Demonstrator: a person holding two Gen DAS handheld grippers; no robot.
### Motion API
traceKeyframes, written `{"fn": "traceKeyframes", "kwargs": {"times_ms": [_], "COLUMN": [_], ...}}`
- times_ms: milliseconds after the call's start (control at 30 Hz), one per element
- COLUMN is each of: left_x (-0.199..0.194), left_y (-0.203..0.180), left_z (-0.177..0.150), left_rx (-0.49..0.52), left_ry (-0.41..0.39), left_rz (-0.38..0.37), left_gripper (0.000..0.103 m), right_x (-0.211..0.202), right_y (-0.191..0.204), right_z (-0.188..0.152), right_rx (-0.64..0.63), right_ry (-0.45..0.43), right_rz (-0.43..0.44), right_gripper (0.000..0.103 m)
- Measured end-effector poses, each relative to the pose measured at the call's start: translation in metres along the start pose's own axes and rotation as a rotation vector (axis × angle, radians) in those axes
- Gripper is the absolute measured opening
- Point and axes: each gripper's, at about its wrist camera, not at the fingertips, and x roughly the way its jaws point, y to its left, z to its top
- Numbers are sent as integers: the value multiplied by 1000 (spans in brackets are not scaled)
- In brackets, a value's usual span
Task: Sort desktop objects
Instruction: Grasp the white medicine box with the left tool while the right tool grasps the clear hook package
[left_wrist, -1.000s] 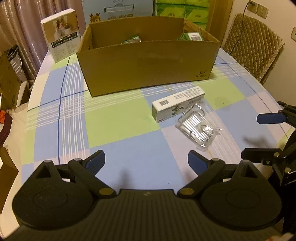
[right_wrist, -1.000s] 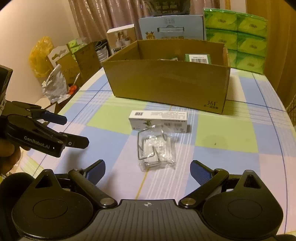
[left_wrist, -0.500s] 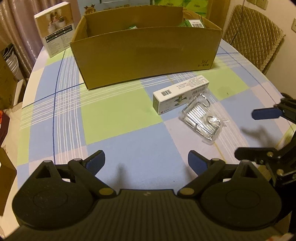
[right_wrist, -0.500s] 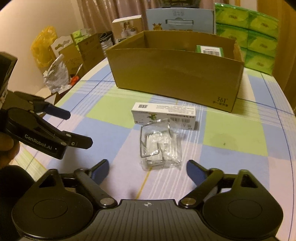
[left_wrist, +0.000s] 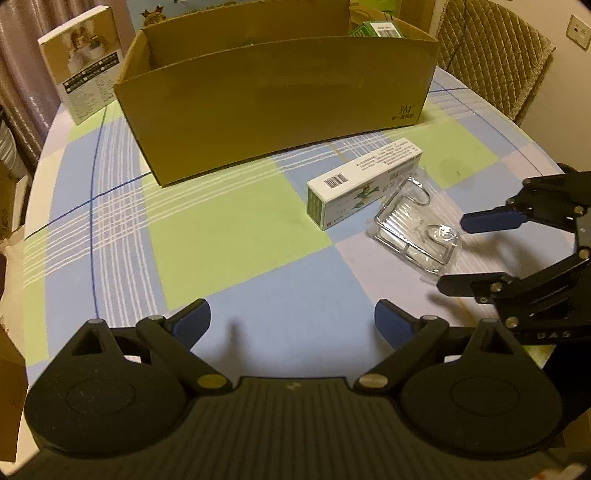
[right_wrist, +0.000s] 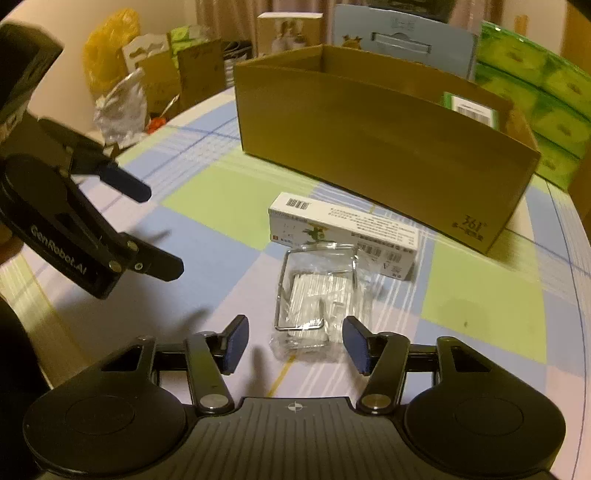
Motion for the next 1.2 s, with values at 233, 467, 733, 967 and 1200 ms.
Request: {"fn": "traceKeyframes", "kwargs": {"times_ms": [233,467,733,967,1200], "left_x": [14,22,27,44,74], "left_y": [1,0,-19,-37,-47], "left_z": [6,14,33,58,82], "left_rx": [57,79,199,337,391], "left_ry": [-10,-17,-44,-66,-33], "left_rz": [-17,-20,-42,-66,-105], "left_gripper": [93,92,90,81,67], "right_x": [17,21,1,-5,-5], "right_y": [3,2,-24,-62,-78], "right_z": [2,2,-11,-11,-11], "right_rx": [-48,-51,71,216,272], "right_ry": [7,14,42,45,32], "right_rz": [-18,-39,-90,-151,-161], "right_gripper": [46,29,28,28,28]}}
